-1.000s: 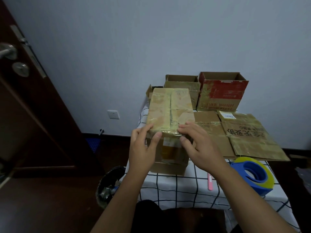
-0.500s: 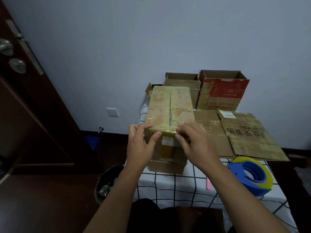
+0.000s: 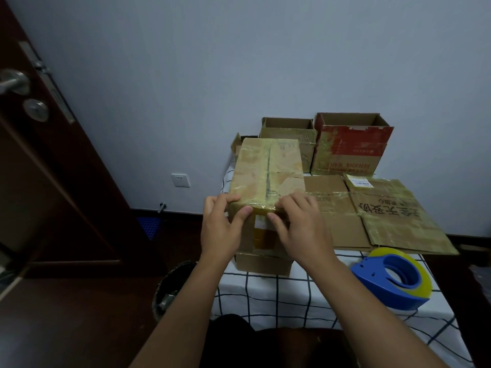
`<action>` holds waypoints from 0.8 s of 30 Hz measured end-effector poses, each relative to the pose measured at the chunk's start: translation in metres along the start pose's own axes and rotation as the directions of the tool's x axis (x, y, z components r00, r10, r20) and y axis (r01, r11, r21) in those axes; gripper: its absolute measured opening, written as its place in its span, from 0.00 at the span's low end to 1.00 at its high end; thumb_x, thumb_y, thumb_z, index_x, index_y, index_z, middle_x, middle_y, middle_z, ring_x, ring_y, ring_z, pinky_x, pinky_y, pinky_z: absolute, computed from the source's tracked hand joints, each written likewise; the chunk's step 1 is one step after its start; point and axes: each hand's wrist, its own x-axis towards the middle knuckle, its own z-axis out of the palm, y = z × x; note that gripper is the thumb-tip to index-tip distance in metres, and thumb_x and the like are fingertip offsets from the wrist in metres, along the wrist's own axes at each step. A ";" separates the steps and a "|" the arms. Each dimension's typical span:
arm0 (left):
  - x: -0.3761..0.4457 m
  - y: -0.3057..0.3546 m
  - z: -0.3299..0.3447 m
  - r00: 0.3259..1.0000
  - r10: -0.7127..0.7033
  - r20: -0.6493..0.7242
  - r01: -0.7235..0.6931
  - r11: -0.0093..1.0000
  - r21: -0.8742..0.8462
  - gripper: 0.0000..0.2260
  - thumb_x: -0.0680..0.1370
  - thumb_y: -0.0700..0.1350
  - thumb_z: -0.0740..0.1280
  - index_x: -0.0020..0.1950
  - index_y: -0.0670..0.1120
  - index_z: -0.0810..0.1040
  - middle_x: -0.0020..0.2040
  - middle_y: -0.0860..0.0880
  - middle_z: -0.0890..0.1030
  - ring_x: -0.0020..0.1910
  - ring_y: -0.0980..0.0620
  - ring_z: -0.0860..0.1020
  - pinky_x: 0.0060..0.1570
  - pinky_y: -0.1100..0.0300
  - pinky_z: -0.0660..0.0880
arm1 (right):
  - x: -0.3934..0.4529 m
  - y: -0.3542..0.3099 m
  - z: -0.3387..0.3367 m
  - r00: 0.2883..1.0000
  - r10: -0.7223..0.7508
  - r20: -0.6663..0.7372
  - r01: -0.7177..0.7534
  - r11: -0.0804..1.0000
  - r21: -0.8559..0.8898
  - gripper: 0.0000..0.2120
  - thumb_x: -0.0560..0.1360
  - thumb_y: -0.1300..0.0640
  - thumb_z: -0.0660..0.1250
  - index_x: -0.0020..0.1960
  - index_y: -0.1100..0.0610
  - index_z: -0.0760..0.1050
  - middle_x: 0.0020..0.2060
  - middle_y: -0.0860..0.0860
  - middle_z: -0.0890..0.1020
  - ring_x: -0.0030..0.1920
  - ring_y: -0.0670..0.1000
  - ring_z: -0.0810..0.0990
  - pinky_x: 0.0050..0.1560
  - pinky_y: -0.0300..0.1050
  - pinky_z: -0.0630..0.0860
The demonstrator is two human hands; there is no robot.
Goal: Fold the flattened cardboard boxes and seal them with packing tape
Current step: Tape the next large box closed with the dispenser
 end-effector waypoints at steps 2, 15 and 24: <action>-0.003 -0.002 -0.001 0.999 -0.044 0.006 0.044 0.991 -0.122 0.12 0.77 0.49 0.70 0.59 0.56 0.75 0.55 0.56 0.73 0.51 0.63 0.76 0.45 0.73 0.74 | 0.000 -0.001 0.001 1.000 0.019 0.006 -0.019 1.000 -0.002 0.08 0.76 0.49 0.66 0.47 0.53 0.74 0.48 0.47 0.76 0.53 0.48 0.68 0.39 0.47 0.75; -0.006 -0.005 0.004 0.960 -0.241 -0.138 0.185 0.925 -0.331 0.07 0.82 0.43 0.62 0.57 0.53 0.75 0.55 0.52 0.81 0.54 0.56 0.80 0.53 0.60 0.78 | 0.001 0.002 -0.003 0.999 0.021 0.024 -0.021 0.999 0.038 0.06 0.76 0.52 0.69 0.49 0.52 0.75 0.49 0.45 0.76 0.53 0.46 0.67 0.39 0.44 0.71; -0.014 0.002 0.017 0.885 -0.319 -0.340 0.217 0.927 -0.306 0.04 0.81 0.45 0.65 0.47 0.53 0.77 0.56 0.49 0.80 0.52 0.55 0.80 0.46 0.70 0.75 | 0.001 0.003 -0.003 0.999 0.017 0.036 -0.018 0.999 0.031 0.06 0.76 0.51 0.69 0.49 0.51 0.75 0.49 0.45 0.76 0.54 0.47 0.68 0.40 0.45 0.73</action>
